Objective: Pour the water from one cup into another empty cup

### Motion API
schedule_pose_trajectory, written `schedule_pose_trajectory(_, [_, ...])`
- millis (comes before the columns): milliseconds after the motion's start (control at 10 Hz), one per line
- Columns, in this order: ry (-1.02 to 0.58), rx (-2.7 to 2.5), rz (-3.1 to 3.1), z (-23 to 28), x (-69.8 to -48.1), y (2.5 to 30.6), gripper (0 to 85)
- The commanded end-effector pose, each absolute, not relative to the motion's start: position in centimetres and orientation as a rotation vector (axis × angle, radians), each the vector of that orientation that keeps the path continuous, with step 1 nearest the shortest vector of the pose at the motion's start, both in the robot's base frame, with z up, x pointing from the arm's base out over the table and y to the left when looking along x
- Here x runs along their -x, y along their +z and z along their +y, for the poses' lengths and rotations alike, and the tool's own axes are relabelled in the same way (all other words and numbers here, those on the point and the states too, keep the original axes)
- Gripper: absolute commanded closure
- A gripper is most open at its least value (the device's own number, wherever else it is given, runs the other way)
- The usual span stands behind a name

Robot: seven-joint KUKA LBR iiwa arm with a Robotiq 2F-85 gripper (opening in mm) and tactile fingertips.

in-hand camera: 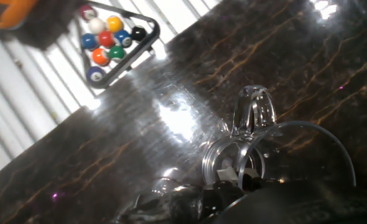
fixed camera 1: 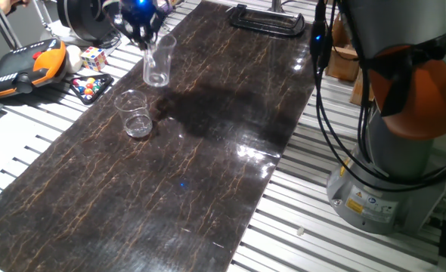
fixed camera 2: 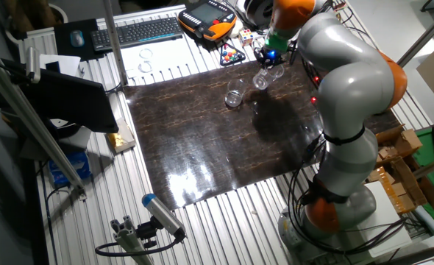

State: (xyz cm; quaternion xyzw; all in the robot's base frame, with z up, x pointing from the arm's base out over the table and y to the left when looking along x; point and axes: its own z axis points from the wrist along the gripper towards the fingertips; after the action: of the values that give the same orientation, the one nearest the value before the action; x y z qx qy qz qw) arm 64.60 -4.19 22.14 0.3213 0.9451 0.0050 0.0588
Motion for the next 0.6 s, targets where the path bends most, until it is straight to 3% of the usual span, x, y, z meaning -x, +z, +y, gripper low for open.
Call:
schedule_pose_trajectory(0, [0.013, -1.005, 2.859, -4.1, -64.6, 21.4, 84.3])
schedule_pose_trajectory(500, [-0.072, -1.031, 2.84, -4.7, -64.3, 19.3, 84.3])
